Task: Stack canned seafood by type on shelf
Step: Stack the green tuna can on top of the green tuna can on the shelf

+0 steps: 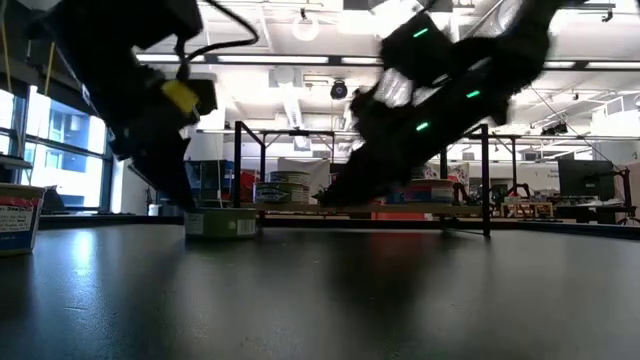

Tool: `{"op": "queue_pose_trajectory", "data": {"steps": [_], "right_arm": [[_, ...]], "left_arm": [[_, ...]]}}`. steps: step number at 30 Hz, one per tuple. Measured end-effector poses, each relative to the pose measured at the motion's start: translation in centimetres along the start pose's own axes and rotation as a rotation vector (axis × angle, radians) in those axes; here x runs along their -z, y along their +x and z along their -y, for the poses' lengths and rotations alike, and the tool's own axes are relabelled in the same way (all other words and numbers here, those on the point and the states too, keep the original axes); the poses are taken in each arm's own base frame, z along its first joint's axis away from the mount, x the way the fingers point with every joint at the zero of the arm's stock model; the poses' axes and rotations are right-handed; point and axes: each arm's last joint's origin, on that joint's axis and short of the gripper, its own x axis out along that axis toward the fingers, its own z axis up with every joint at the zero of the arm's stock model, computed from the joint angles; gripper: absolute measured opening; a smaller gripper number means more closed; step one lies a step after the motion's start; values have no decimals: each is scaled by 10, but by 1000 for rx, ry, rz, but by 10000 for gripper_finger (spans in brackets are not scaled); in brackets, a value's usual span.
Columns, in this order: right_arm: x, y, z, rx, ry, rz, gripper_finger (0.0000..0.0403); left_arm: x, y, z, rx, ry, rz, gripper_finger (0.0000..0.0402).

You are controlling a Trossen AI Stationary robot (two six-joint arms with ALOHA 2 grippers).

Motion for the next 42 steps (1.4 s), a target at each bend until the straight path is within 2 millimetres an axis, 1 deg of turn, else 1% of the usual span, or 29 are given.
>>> {"op": "queue_pose_trajectory", "data": {"steps": [2, 5, 8, 11, 14, 18, 20, 23, 25, 28, 30, 32, 35, 37, 39, 42], "right_arm": [[-5, 22, 0, -2, -21, -45, 257], [-14, 51, -1, 42, -53, -91, 219], [-23, 73, -3, 93, -62, -116, 176], [-33, 86, -3, 142, -63, -127, 135], [-41, 94, 1, 214, -60, -119, 100], [-50, 101, 8, 225, -63, -92, 67], [-53, 101, 8, 194, -76, -68, 55], [-53, 101, 3, 98, -98, -72, 41], [-51, 100, -3, 48, -111, -81, 34], [-47, 95, -16, 42, -141, -119, 23], [-43, 86, -29, 26, -156, -167, 17], [-36, 76, -47, -20, -188, -234, 11], [-28, 55, -72, -40, -271, -282, 6], [-18, 43, -86, -18, -327, -287, 5], [-8, 30, -92, 11, -349, -296, 5], [8, 20, -85, 59, -296, -269, 5]], "left_arm": [[4, 3, -4, -43, -33, 27, 7], [11, 6, -9, -70, -70, 18, 7], [16, 3, -10, -81, -96, -16, 7], [25, -3, -14, -144, -92, -45, 7], [30, -4, -14, -158, -72, -47, 4], [33, 8, -18, -112, -88, 3, 1], [34, 15, -21, -78, -103, 37, 1], [35, 23, -25, -34, -114, 93, 1], [33, 26, -25, -11, -116, 116, 1], [32, 27, -26, -8, -109, 117, 1], [32, 27, -26, -9, -94, 117, 0], [32, 26, -28, -22, -83, 102, 0], [38, 19, -40, -119, -94, 51, 0], [44, 13, -49, -193, -87, 20, 0], [46, 5, -52, -208, -83, 23, 0], [47, -7, -48, -165, -41, 64, 0]]}}
